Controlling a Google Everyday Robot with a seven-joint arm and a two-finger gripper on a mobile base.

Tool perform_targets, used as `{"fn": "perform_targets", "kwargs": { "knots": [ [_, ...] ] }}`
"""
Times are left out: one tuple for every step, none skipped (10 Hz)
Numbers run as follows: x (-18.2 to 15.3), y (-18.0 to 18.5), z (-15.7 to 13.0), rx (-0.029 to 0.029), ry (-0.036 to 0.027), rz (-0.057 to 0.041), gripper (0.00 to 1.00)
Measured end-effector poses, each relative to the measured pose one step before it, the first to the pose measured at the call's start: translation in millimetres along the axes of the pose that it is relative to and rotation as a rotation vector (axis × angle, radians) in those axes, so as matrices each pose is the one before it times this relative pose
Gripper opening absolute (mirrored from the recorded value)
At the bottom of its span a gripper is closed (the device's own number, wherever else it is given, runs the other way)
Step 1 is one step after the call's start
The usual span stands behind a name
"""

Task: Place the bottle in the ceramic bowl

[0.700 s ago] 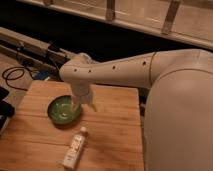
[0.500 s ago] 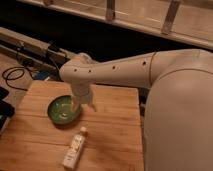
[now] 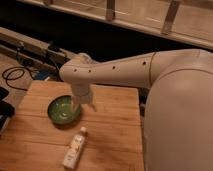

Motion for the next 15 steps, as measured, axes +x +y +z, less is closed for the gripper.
{"fn": "perform_targets", "kwargs": {
  "knots": [
    [0.01,0.0,0.01,0.00001,0.00003,-0.00001,0.65],
    [-0.01,0.0,-0.03,-0.00001,-0.00005,0.00002,0.65],
    [-0.01,0.01,0.03,-0.00002,0.00002,-0.00001,0.65],
    [0.01,0.01,0.0,-0.00002,0.00002,0.00001,0.65],
    [-0.01,-0.04,0.01,0.00003,0.0,0.00008,0.65],
    [0.01,0.05,0.0,-0.00001,0.0,-0.00011,0.65],
    [-0.02,-0.03,-0.04,-0.00002,-0.00009,0.00007,0.65],
    [0.01,-0.02,0.02,0.00004,0.00005,0.00001,0.65],
    [0.02,0.03,0.01,0.00001,0.00002,-0.00011,0.65],
    [-0.02,-0.03,0.0,0.0,0.0,0.0001,0.65],
    [0.02,0.01,0.0,0.0,0.0,-0.00003,0.65],
    [0.0,-0.02,0.0,0.0,0.00002,0.00005,0.65],
    [0.0,-0.09,0.09,0.00061,-0.00043,-0.00056,0.65],
    [0.76,-1.09,0.34,0.00727,-0.00782,-0.00499,0.65],
    [3.03,0.56,2.14,0.0034,-0.01618,-0.00164,0.65]
  ]
}}
